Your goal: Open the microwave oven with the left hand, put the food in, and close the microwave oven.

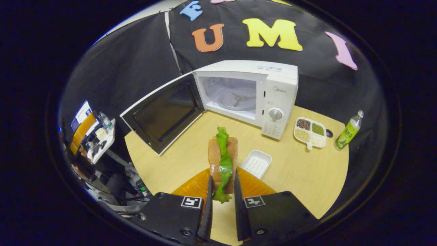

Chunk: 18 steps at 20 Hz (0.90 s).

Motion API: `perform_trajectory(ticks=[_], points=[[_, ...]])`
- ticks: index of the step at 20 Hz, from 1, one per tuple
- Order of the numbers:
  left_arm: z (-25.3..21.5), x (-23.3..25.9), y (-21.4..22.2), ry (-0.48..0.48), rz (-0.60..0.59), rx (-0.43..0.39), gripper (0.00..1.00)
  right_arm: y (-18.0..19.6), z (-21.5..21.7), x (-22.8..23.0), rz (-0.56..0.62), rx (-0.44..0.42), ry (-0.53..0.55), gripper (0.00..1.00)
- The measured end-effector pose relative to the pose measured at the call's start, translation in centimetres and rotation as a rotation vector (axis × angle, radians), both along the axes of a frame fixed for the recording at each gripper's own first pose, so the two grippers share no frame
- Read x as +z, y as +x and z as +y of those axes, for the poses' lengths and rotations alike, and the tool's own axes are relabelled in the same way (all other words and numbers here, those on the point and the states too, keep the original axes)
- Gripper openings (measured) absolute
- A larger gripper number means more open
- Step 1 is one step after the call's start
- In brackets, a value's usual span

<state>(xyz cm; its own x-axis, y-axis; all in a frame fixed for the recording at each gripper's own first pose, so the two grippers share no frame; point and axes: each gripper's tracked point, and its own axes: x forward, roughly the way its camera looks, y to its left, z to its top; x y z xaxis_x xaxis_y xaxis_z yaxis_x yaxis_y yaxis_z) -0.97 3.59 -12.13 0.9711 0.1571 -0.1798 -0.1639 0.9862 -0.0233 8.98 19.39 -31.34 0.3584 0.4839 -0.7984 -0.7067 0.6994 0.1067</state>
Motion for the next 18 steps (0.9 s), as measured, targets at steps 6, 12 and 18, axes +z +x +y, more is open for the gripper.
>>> perform_trajectory(ticks=[6,12,18], points=[[0.9,-1.0,-0.5,-0.007,0.020,-0.005,0.95,0.9,4.7,-2.2,-0.119,-0.022,-0.049,0.31],[1.4,-1.9,-0.3,-0.009,0.012,-0.049,0.95,4.3,9.6,-2.9,-0.237,-0.136,0.024,0.32],[2.1,-2.9,-0.6,0.026,0.025,-0.054,0.95,9.8,14.7,-2.8,-0.398,-0.252,0.142,0.24]])
